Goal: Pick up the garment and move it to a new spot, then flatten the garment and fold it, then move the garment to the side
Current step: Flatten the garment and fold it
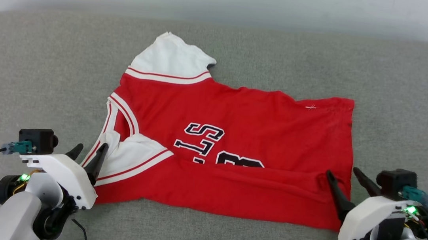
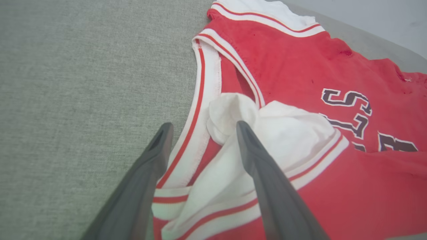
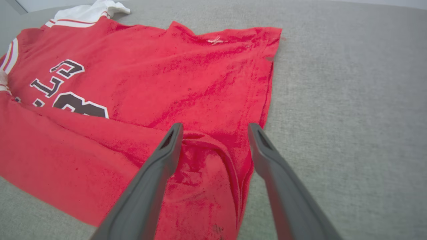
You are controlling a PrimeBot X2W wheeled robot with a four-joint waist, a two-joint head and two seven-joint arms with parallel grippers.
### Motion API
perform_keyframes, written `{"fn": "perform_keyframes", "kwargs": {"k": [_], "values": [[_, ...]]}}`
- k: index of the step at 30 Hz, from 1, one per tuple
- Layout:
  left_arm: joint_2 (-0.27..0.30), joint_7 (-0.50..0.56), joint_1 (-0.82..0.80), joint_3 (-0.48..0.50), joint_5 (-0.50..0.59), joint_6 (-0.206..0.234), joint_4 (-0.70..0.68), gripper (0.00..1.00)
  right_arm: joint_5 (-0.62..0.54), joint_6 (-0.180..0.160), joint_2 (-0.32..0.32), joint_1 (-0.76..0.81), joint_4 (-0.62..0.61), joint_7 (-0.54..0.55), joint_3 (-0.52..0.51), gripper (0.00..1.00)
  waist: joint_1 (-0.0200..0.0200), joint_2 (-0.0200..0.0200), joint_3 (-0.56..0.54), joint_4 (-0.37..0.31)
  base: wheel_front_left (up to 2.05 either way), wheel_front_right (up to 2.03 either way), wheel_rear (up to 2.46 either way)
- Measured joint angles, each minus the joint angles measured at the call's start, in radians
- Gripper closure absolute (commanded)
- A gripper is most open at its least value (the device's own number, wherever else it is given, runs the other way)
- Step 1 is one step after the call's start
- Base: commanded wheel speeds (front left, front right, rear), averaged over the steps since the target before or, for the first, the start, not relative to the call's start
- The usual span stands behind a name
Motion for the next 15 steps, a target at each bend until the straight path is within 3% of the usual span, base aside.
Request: {"fn": "perform_keyframes", "kwargs": {"k": [5, 6, 15], "values": [[0.036, 0.034, 0.033, 0.013, -0.004, 0.032, -0.053, 0.0, -0.035, 0.0, 0.026, 0.044, -0.047, -0.138, -0.06, 0.0, -0.0001, 0.0, -0.058, -0.007, 0.0, 0.0, 0.0], [0.075, 0.08, 0.052, 0.021, -0.012, 0.051, -0.094, 0.0, -0.063, 0.0, 0.051, 0.076, -0.094, -0.187, -0.094, 0.0, -0.0001, 0.0, -0.086, -0.015, 0.0, 0.0, 0.0], [0.207, 0.36, 0.122, -0.014, -0.068, 0.051, -0.248, 0.0, -0.134, 0.0, 0.109, 0.18, -0.282, -0.21, -0.142, 0.0, -0.0002, 0.0, -0.12, -0.052, 0.0, 0.0, 0.0]]}}
